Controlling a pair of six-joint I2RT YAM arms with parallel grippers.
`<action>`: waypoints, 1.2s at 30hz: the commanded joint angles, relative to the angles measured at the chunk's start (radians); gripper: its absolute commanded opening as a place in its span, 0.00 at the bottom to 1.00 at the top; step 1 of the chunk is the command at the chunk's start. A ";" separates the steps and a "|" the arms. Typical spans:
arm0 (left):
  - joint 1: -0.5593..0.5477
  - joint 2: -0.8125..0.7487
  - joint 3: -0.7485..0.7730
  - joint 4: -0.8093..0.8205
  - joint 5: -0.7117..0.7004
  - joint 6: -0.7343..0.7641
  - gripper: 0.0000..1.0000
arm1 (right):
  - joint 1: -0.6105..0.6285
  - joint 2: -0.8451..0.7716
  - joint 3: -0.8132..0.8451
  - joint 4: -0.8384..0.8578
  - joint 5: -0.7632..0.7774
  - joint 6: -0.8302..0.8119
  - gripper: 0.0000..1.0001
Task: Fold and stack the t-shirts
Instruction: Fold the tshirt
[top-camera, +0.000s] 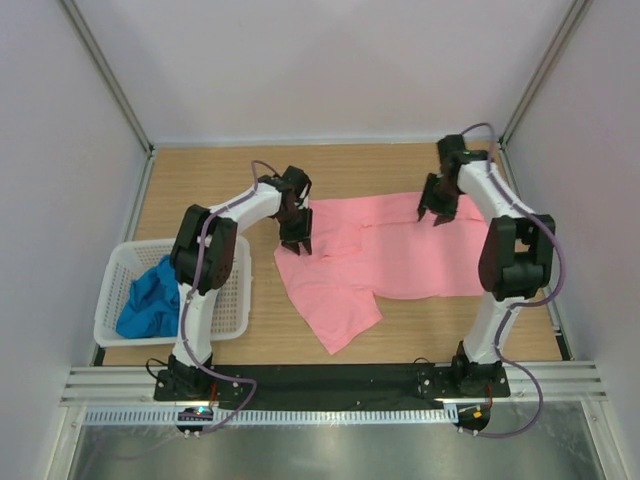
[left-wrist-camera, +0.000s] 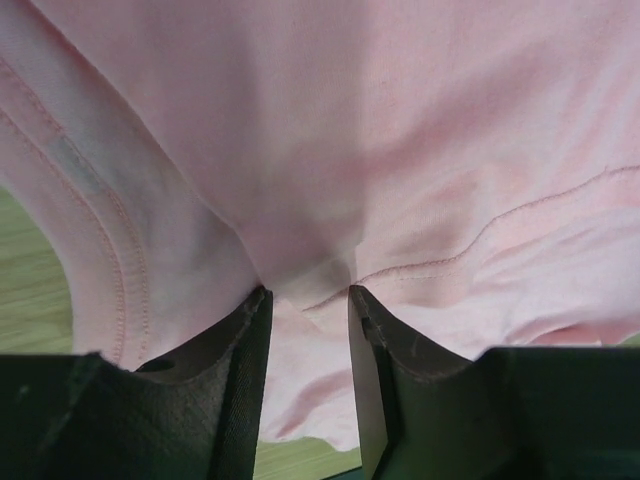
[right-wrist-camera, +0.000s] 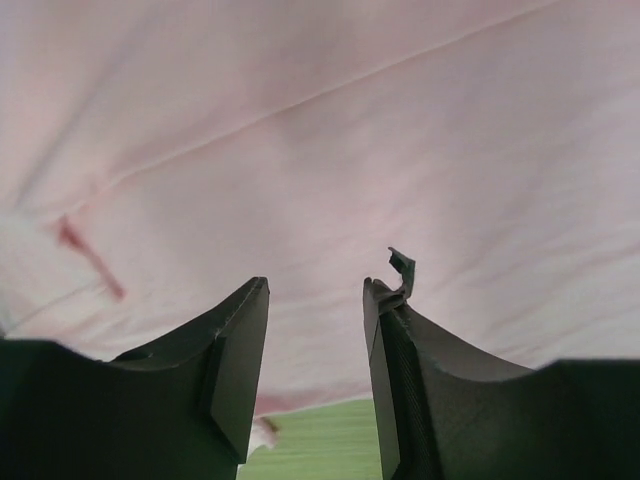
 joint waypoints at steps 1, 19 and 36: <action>0.018 0.039 0.071 -0.077 -0.178 0.112 0.39 | -0.154 -0.017 0.016 -0.006 0.069 0.072 0.50; -0.069 -0.316 -0.046 -0.098 -0.100 0.028 0.56 | -0.214 -0.301 -0.311 -0.019 0.161 0.063 0.67; -0.212 -0.574 -0.441 -0.035 -0.181 -0.297 0.47 | -0.219 -0.677 -0.622 -0.064 0.043 0.093 0.68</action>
